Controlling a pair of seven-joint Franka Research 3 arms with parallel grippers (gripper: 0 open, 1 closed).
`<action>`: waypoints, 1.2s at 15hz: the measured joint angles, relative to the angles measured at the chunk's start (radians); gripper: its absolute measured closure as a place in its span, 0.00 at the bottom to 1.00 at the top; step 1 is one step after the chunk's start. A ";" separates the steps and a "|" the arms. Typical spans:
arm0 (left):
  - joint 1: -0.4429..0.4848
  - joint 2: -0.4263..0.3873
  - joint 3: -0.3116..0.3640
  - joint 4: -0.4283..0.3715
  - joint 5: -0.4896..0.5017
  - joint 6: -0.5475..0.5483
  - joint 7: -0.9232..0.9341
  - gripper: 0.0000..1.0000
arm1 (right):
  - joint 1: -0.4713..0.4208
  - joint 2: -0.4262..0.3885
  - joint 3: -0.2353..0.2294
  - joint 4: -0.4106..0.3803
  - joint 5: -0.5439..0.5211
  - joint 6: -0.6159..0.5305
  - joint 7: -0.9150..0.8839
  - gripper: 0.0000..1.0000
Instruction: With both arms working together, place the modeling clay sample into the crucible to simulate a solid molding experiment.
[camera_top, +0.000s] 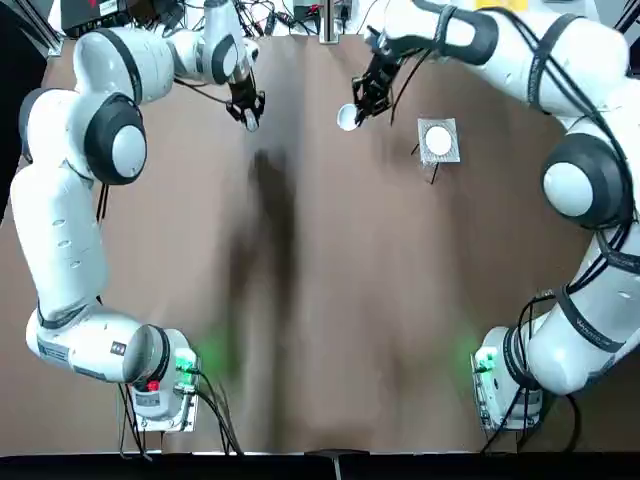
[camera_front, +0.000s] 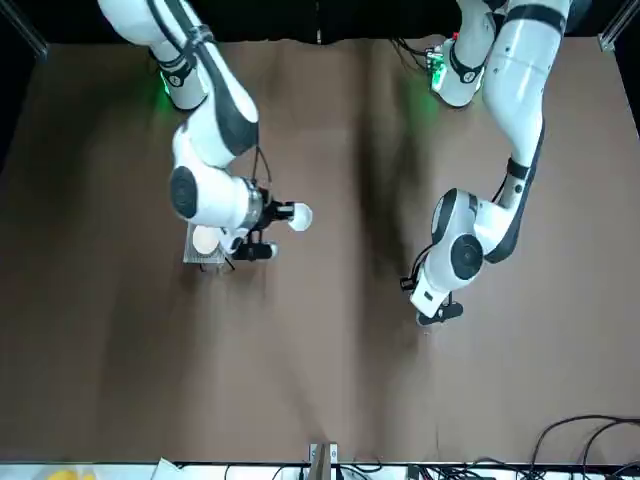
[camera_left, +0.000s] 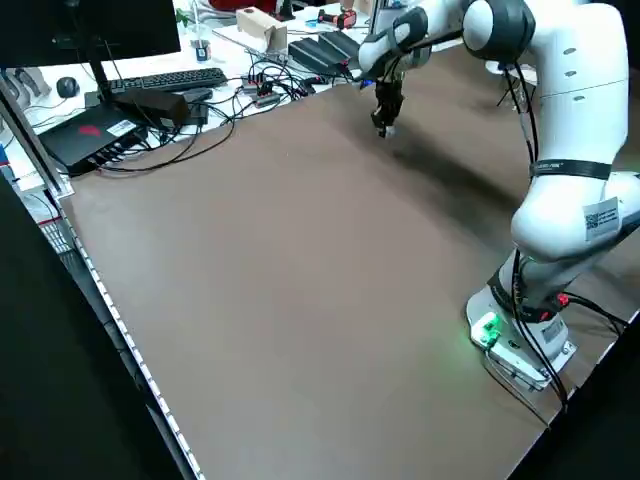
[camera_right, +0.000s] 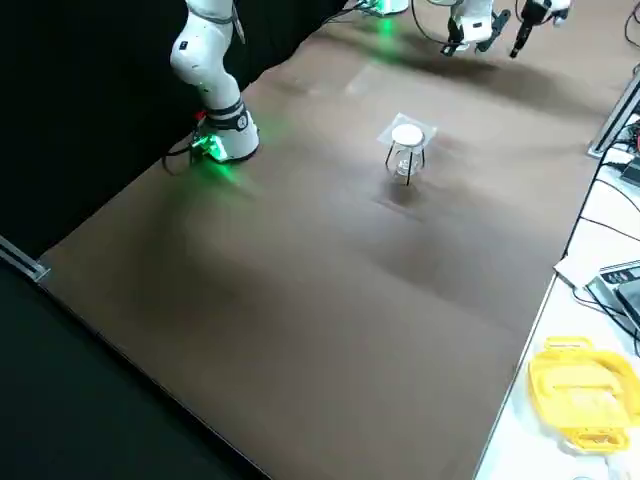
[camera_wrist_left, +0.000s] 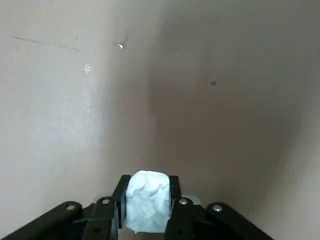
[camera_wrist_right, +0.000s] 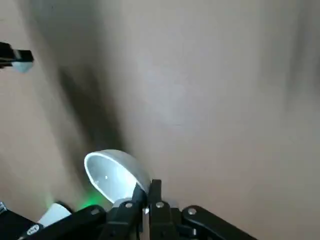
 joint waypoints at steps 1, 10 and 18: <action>0.000 -0.020 -0.001 0.011 -0.029 -0.023 0.000 0.64 | 0.021 0.014 0.000 0.000 0.003 0.024 0.024 0.94; -0.007 -0.213 -0.021 0.021 -0.283 -0.252 -0.103 0.64 | 0.067 0.119 0.000 0.008 0.068 0.134 0.049 0.94; -0.010 -0.215 -0.067 0.020 -0.304 -0.252 -0.324 0.63 | 0.084 0.151 0.000 0.040 0.289 0.137 0.045 0.94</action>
